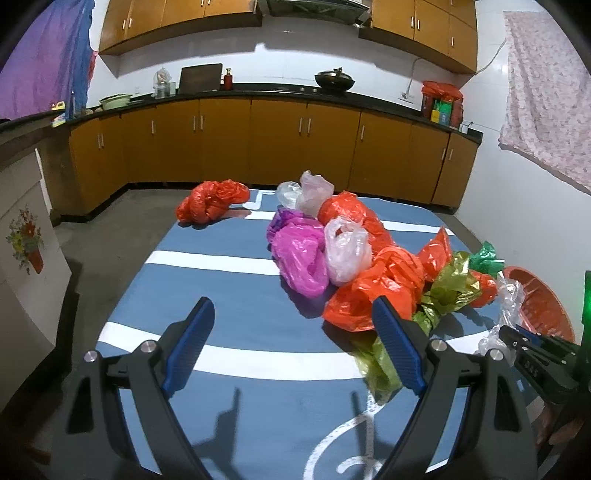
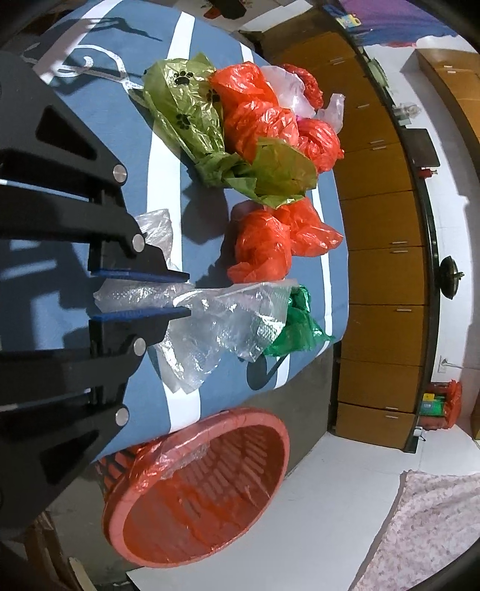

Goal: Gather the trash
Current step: 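Grasp the clear plastic bag with the right tool while the left tool grasps a clear bag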

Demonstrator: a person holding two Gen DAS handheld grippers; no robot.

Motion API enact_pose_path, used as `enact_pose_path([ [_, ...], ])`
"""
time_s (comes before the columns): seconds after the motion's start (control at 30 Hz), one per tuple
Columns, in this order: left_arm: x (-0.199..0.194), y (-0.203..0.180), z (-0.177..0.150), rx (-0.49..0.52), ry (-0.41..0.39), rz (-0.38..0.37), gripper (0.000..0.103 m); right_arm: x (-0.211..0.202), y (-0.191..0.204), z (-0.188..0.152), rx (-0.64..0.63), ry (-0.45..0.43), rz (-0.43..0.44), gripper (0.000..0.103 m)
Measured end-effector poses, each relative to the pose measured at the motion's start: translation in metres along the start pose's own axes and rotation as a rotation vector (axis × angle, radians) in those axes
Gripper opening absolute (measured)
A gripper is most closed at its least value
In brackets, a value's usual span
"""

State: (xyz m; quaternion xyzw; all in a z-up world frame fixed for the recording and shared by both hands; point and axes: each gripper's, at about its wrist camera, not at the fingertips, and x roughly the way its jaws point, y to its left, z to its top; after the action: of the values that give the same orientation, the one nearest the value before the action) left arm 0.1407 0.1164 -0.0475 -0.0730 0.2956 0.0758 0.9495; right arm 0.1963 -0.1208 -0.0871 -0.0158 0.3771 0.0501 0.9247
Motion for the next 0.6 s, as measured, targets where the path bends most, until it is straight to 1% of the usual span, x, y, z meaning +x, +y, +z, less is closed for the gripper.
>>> enact_pose_path([
  [0.13, 0.006, -0.008, 0.005, -0.005, 0.008, -0.037, 0.085, -0.006, -0.007, -0.001, 0.013, -0.009, -0.003, 0.013],
  [0.2, 0.01, -0.015, 0.009, -0.006, 0.013, -0.057, 0.078, -0.008, -0.011, -0.002, 0.018, -0.012, -0.006, 0.013],
  [0.23, 0.015, -0.019, 0.012, -0.004, 0.024, -0.072, 0.076, -0.009, -0.013, -0.002, 0.022, -0.014, -0.007, 0.013],
  [0.3, 0.024, -0.026, 0.016, -0.004, 0.04, -0.092, 0.068, -0.012, -0.016, -0.001, 0.028, -0.017, -0.008, 0.012],
  [0.33, 0.029, -0.029, 0.019, -0.004, 0.048, -0.096, 0.067, -0.013, -0.018, -0.001, 0.032, -0.019, -0.008, 0.012],
  [0.4, 0.039, -0.035, 0.024, -0.003, 0.065, -0.103, 0.062, -0.015, -0.019, 0.0, 0.035, -0.023, -0.008, 0.013],
  [0.47, 0.053, -0.04, 0.031, -0.008, 0.086, -0.106, 0.059, -0.017, -0.021, 0.001, 0.034, -0.028, -0.008, 0.013],
  [0.53, 0.066, -0.043, 0.036, -0.015, 0.111, -0.101, 0.053, -0.019, -0.023, 0.002, 0.035, -0.032, -0.008, 0.012],
  [0.6, 0.077, -0.045, 0.039, -0.014, 0.128, -0.092, 0.045, -0.02, -0.026, 0.003, 0.037, -0.034, -0.009, 0.012],
])
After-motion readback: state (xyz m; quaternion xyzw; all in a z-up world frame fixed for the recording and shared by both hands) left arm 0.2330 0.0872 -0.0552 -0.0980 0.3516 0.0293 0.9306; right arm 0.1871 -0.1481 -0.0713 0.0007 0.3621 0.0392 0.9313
